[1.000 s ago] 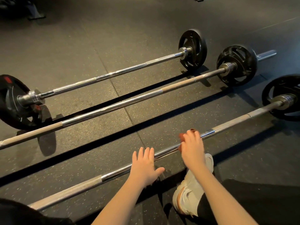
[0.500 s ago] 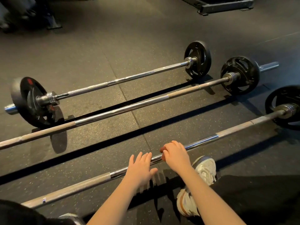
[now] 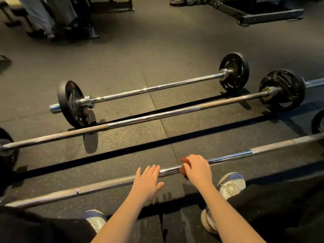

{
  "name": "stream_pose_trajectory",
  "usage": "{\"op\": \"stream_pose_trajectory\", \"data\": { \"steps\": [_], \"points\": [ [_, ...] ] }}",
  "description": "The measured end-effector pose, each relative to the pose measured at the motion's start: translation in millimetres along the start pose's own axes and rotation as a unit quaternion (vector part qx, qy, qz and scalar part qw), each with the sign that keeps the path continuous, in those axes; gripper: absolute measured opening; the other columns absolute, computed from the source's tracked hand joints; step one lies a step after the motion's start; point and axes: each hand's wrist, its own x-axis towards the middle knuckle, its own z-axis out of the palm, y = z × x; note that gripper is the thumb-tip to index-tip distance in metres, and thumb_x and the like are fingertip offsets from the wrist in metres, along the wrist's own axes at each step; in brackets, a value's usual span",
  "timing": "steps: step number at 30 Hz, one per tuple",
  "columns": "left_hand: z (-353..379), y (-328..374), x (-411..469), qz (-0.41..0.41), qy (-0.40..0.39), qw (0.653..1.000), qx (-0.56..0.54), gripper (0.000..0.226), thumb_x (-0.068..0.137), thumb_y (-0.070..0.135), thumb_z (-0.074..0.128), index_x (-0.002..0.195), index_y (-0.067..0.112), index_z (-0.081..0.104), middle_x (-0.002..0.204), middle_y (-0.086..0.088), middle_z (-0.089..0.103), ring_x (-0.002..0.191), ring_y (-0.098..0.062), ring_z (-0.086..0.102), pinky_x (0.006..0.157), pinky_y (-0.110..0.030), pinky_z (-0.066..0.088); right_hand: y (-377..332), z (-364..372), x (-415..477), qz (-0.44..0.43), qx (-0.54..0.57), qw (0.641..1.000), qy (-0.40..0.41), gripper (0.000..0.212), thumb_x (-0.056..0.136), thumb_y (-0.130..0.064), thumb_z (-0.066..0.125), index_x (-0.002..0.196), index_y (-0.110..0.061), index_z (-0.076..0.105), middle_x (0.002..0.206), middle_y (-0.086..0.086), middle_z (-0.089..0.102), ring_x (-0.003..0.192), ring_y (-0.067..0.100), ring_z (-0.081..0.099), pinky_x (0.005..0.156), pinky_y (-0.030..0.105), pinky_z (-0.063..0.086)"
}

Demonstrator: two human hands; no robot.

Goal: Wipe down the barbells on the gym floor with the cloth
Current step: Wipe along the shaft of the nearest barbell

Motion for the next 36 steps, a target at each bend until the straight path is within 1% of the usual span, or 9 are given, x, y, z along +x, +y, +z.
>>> {"op": "stream_pose_trajectory", "data": {
  "steps": [3, 9, 12, 15, 19, 22, 28, 33, 36],
  "points": [
    [1, -13, -12, -0.025, 0.006, 1.000, -0.005, 0.065, 0.102, 0.046, 0.029, 0.155, 0.018, 0.004, 0.162, 0.001, 0.004, 0.149, -0.018, 0.002, 0.119, -0.045, 0.000, -12, 11, -12, 0.043, -0.029, 0.998, 0.045, 0.033, 0.099, -0.032, 0.047, 0.129, -0.020, 0.055, 0.138, -0.002, 0.052, 0.139, 0.024, 0.033, 0.116, 0.039, 0.027],
    [7, -36, -38, -0.089, 0.027, 0.996, -0.005, 0.066, 0.102, 0.046, 0.030, 0.154, 0.015, 0.005, 0.162, -0.001, 0.002, 0.149, -0.019, 0.001, 0.119, -0.043, 0.003, -63, 15, -6, -0.150, 0.019, 0.985, -0.086, 0.028, 0.094, -0.029, 0.047, 0.119, -0.027, 0.060, 0.124, -0.007, 0.059, 0.122, 0.020, 0.046, 0.101, 0.036, 0.036],
    [13, -51, -52, -0.108, 0.041, 0.993, -0.005, 0.066, 0.102, 0.046, 0.031, 0.154, 0.015, 0.005, 0.162, 0.000, 0.002, 0.149, -0.018, 0.002, 0.118, -0.042, 0.003, -37, 6, -1, -0.057, 0.041, 0.997, -0.043, 0.022, 0.094, -0.032, 0.049, 0.109, -0.028, 0.065, 0.111, -0.007, 0.063, 0.110, 0.019, 0.053, 0.095, 0.036, 0.040],
    [18, -58, -58, -0.116, 0.050, 0.992, -0.011, 0.067, 0.101, 0.046, 0.032, 0.154, 0.016, 0.006, 0.162, 0.001, 0.002, 0.149, -0.017, 0.001, 0.119, -0.040, 0.004, -26, 15, -10, 0.010, 0.013, 1.000, 0.023, 0.024, 0.096, -0.032, 0.050, 0.114, -0.023, 0.062, 0.117, -0.004, 0.061, 0.122, 0.022, 0.047, 0.103, 0.037, 0.038],
    [22, -57, -55, -0.119, 0.082, 0.989, -0.019, 0.068, 0.101, 0.047, 0.032, 0.155, 0.015, 0.005, 0.162, -0.001, 0.002, 0.149, -0.019, 0.001, 0.121, -0.040, 0.004, -71, 36, -26, -0.103, 0.016, 0.995, 0.000, 0.034, 0.096, -0.030, 0.051, 0.130, -0.022, 0.054, 0.135, -0.004, 0.052, 0.136, 0.023, 0.037, 0.113, 0.038, 0.030],
    [26, -60, -54, -0.094, 0.103, 0.990, -0.025, 0.065, 0.102, 0.043, 0.033, 0.155, 0.015, 0.007, 0.162, 0.000, 0.004, 0.149, -0.018, 0.001, 0.119, -0.038, 0.003, -76, 29, -16, -0.167, 0.000, 0.985, -0.037, 0.032, 0.098, -0.035, 0.047, 0.128, -0.026, 0.054, 0.132, -0.008, 0.054, 0.127, 0.018, 0.043, 0.106, 0.034, 0.031],
    [30, -69, -51, -0.079, 0.114, 0.990, -0.031, 0.064, 0.102, 0.039, 0.034, 0.154, 0.015, 0.005, 0.162, 0.001, 0.004, 0.149, -0.017, 0.002, 0.120, -0.038, 0.002, -62, 43, -26, 0.041, 0.038, 0.994, 0.090, 0.030, 0.097, -0.029, 0.052, 0.122, -0.015, 0.062, 0.141, 0.007, 0.051, 0.137, 0.028, 0.037, 0.116, 0.045, 0.026],
    [30, -73, -51, -0.062, 0.120, 0.991, -0.026, 0.066, 0.101, 0.034, 0.041, 0.154, 0.016, 0.007, 0.162, 0.002, 0.007, 0.149, -0.016, 0.003, 0.119, -0.037, 0.002, -112, 54, -28, -0.164, 0.022, 0.986, 0.002, 0.031, 0.093, -0.028, 0.054, 0.122, -0.018, 0.062, 0.128, 0.000, 0.060, 0.131, 0.026, 0.045, 0.108, 0.041, 0.035],
    [26, -80, -51, -0.064, 0.109, 0.992, -0.028, 0.063, 0.102, 0.036, 0.035, 0.154, 0.017, 0.007, 0.162, 0.003, 0.006, 0.149, -0.015, 0.003, 0.119, -0.037, 0.001, -95, 49, -18, -0.192, 0.010, 0.981, 0.006, 0.030, 0.088, -0.039, 0.049, 0.110, -0.025, 0.064, 0.113, -0.008, 0.063, 0.115, 0.020, 0.054, 0.098, 0.038, 0.039]
  ]
}}
